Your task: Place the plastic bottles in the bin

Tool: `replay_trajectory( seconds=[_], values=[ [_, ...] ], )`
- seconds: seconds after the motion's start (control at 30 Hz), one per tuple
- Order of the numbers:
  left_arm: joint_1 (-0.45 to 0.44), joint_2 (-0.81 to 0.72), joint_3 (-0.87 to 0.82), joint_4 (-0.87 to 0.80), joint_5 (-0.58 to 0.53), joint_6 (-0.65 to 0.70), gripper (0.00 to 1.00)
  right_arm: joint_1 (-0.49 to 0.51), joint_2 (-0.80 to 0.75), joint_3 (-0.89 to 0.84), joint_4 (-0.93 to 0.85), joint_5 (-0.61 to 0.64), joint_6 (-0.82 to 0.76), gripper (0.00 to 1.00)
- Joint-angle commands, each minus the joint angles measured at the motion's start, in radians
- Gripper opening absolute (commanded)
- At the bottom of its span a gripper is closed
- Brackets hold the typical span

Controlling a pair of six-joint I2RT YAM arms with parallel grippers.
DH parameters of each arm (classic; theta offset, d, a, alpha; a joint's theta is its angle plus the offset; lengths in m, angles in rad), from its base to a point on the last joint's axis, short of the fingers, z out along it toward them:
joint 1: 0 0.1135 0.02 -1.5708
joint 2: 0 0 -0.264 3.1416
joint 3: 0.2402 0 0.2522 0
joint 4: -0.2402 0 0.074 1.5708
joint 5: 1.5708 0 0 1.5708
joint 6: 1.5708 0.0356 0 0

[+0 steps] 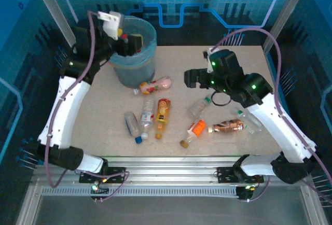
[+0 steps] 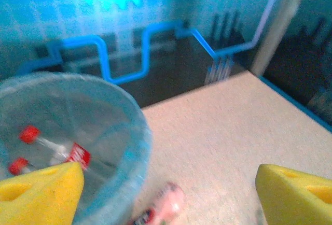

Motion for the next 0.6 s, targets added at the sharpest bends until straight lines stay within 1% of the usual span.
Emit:
replay_trajectory(
  seconds=[0.0,0.13,0.17,0.23,0.33,0.4,0.43,0.57],
  values=[
    [-0.060,-0.072,-0.128,-0.004,0.022,0.111,0.87,-0.043,-0.054,-0.055,-0.125,0.078,0.012,1.00],
    [-0.102,-0.146,-0.285,0.007,0.048,0.106,0.87,-0.059,-0.106,-0.128,-0.117,0.020,-0.105,0.99],
    [-0.106,-0.160,-0.324,0.013,0.048,0.095,0.87,-0.058,-0.117,-0.145,-0.104,-0.015,-0.147,0.99],
    [-0.110,-0.180,-0.393,0.014,0.036,0.064,0.87,-0.059,-0.130,-0.177,-0.079,-0.061,-0.195,0.98],
    [-0.112,-0.198,-0.475,0.004,-0.007,-0.005,0.87,-0.057,-0.135,-0.218,-0.011,-0.172,-0.269,0.93],
    [-0.112,-0.212,-0.529,-0.002,-0.014,-0.034,0.86,-0.039,-0.126,-0.252,0.043,-0.223,-0.374,0.91],
    [-0.111,-0.221,-0.551,-0.002,-0.020,-0.045,0.86,-0.027,-0.121,-0.265,0.069,-0.226,-0.426,0.91],
    [-0.112,-0.272,-0.637,0.019,-0.067,-0.086,0.87,0.049,-0.097,-0.319,0.225,-0.234,-0.714,0.94]
  ],
)
